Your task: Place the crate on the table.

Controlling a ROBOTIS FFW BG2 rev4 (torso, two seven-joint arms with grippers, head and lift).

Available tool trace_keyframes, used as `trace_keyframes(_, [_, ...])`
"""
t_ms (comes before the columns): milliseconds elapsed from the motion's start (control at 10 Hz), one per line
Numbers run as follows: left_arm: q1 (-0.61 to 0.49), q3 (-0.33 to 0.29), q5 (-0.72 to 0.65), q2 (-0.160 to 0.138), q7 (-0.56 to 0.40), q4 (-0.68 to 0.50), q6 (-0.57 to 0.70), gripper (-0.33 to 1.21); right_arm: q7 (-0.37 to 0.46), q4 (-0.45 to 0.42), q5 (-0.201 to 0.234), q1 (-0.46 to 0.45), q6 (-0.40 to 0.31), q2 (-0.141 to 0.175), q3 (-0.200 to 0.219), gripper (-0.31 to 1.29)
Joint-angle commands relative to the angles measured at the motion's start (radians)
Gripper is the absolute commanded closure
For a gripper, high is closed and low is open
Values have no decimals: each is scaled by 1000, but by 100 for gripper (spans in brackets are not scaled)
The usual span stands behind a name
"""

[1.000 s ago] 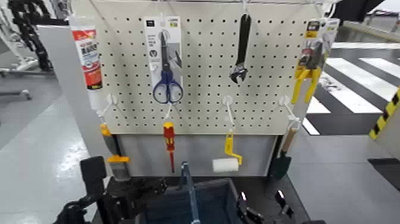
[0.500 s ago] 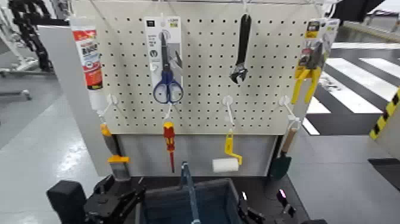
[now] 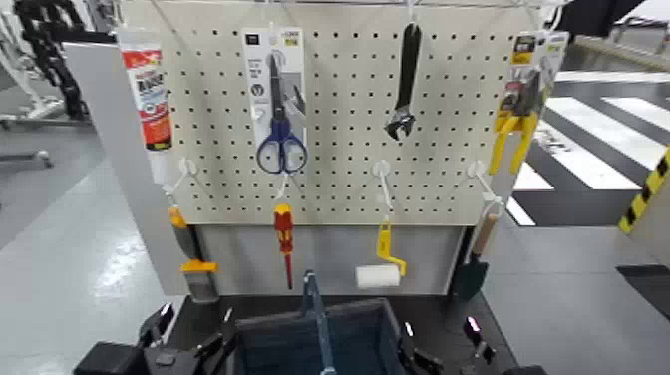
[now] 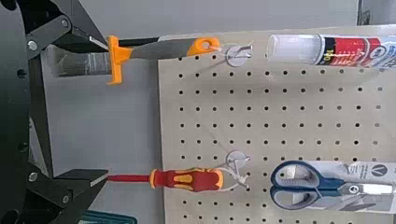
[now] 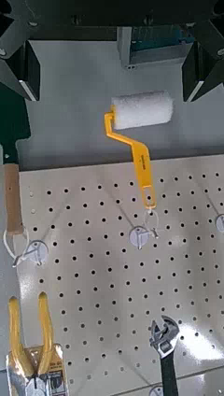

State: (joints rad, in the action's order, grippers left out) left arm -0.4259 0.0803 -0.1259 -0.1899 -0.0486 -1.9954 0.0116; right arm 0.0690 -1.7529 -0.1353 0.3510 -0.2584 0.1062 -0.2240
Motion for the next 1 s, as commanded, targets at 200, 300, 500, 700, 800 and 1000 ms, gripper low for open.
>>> trace_keyframes(200, [-16,13,15,-3,-34,6,33,32,0,-2,-1,2,1,0,2,15])
trace_keyframes(300, [-16,13,17,-3,-36,7,36,32,0,-2,-1,3,1,-2,2,15])
trace_keyframes(500, [-16,16,19,-3,-40,10,47,32,0,-3,-1,3,1,-2,2,15])
trace_keyframes(700, [-14,18,19,-3,-40,14,48,32,0,-3,-1,3,2,-2,2,15])
trace_keyframes(800, [-13,19,17,-5,-40,17,50,32,0,-3,-1,3,2,-2,2,15])
trace_keyframes(1000, [-11,23,14,-6,-40,21,48,32,0,-2,-1,2,2,0,0,15])
